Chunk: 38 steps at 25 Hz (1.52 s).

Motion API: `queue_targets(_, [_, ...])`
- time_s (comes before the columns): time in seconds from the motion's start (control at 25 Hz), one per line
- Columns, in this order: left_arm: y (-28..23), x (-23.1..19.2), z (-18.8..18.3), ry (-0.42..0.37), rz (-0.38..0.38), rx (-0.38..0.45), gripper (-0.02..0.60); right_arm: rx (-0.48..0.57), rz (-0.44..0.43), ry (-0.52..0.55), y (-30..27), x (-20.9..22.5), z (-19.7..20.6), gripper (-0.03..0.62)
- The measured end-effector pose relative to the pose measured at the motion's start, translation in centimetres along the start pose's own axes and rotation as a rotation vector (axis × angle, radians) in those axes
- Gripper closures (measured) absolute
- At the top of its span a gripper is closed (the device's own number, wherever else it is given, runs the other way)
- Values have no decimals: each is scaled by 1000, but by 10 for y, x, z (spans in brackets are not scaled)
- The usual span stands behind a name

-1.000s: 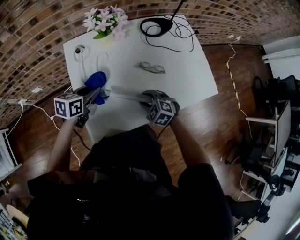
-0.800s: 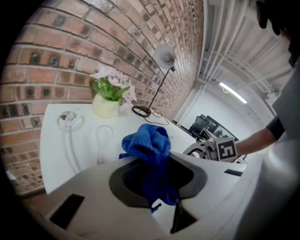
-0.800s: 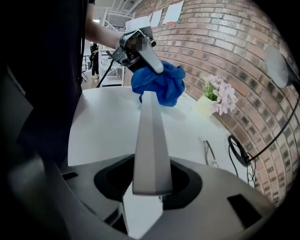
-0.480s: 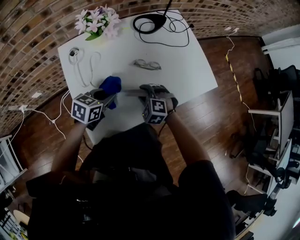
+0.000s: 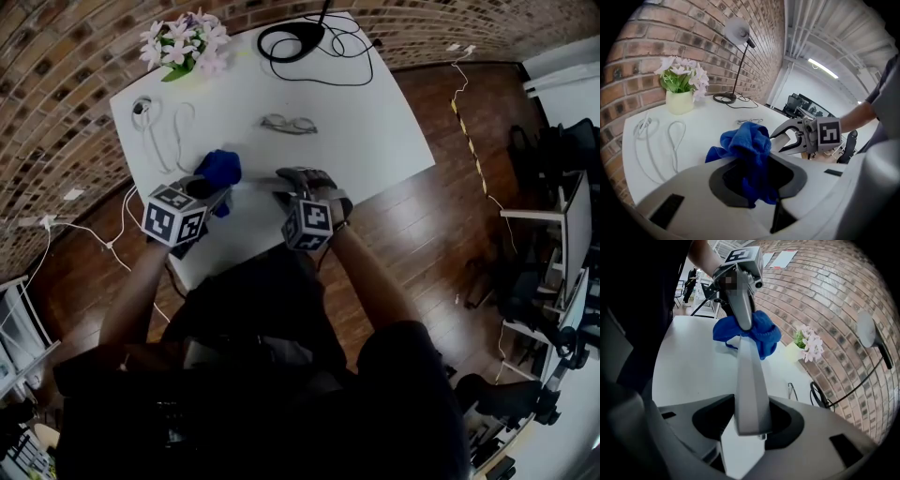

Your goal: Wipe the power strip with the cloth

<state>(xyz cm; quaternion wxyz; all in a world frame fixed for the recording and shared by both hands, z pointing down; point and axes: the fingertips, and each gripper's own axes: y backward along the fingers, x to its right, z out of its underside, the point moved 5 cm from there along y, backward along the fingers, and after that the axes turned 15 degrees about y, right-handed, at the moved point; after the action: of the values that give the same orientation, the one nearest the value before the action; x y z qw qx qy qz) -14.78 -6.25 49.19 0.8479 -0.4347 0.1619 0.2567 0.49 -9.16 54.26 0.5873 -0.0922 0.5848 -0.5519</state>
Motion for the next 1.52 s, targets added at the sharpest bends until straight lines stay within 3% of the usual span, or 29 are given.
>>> queue_targets(0.16, [-4,5,4,-88,-37,-10,474,73,-19,-90,15,-6,-3,313])
queue_targets(0.4, [-2,4,5,-86,-25,-12,472,209,-95,-253,30,2,-28,313])
queue_targets(0.48, [-3,4,5,-79,-19,-18,472,194,-130,-297,20,8,-35,362])
queue_targets(0.52, [-3,3,5,-72,-16,-18,472,177,-151,-294,15,10,-37,361])
queue_targets(0.64, [-3,3,5,-66,-17,-16,474,130,-204,-205,6,8,-42,441])
queue_targets(0.72, [-2,3,4,-66,-17,-12,477,122,-203,-169,6,8,-43,442])
queue_targets(0.92, [0,6,4,-100,-27,-16,488,58,-94,-4,5,6,-44,436])
queue_targets(1.08, [2,2,2,41,36,23,477,-8,56,158,5,5,-42,433])
queue_targets(1.36, [0,7,9,13,-1,-34,477,4,180,227,16,-10,-52,428])
queue_targets(1.52, [1,9,17,21,5,-67,477,48,191,185,21,-23,-55,430])
